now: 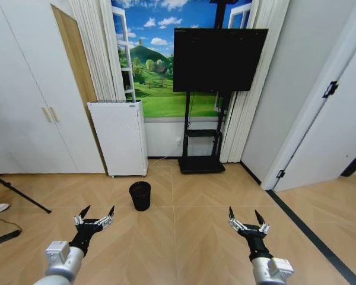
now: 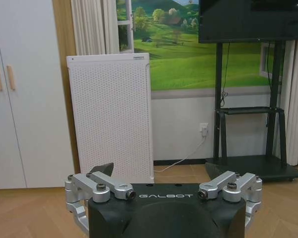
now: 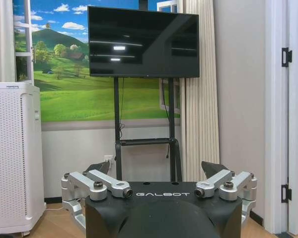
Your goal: Pick up the trash bin and place the garbage on the floor into it.
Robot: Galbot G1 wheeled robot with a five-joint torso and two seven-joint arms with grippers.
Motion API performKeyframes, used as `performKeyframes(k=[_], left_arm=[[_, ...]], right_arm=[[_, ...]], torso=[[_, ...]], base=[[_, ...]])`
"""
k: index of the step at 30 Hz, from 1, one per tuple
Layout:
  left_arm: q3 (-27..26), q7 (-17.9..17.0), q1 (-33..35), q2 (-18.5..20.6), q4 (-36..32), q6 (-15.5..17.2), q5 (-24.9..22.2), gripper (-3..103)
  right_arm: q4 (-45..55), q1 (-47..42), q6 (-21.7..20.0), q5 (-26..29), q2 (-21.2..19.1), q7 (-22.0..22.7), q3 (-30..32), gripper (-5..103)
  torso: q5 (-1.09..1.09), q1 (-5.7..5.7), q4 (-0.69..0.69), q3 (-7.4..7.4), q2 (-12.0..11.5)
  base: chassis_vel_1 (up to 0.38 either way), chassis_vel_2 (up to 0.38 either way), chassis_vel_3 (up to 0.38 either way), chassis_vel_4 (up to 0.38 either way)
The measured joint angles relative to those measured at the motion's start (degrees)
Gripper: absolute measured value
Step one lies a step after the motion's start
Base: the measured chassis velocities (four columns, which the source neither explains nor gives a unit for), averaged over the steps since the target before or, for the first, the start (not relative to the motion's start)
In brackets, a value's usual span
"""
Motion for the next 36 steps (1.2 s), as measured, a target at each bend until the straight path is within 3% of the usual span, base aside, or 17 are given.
performKeyframes(k=[5, 10, 16, 36], left_arm=[[0.00, -0.05, 0.02, 0.00, 0.01, 0.00, 0.00, 100], [0.02, 0.01, 0.00, 0.00, 0.00, 0.00, 0.00, 100], [0.02, 0.02, -0.01, 0.00, 0.00, 0.00, 0.00, 100], [0.02, 0.00, 0.00, 0.00, 0.00, 0.00, 0.00, 100]], right_arm=[[0.00, -0.02, 0.00, 0.00, 0.00, 0.00, -0.01, 100], [0.00, -0.03, 0.00, 0.00, 0.00, 0.01, 0.00, 100], [0.00, 0.03, 0.00, 0.00, 0.00, 0.01, 0.00, 100], [0.00, 0.00, 0.00, 0.00, 0.00, 0.01, 0.00, 100]], torso=[[-0.08, -0.03, 0.03, -0.03, 0.02], [-0.05, -0.03, -0.05, -0.01, 0.01], [-0.05, 0.04, 0.03, 0.02, -0.02], [-0.04, -0.01, 0.00, -0.01, -0.01]], base=[[0.218, -0.224, -0.240, 0.252], [0.007, -0.065, -0.095, 0.074], [-0.063, 0.036, 0.077, -0.027], [-0.004, 0.008, 0.006, -0.007]])
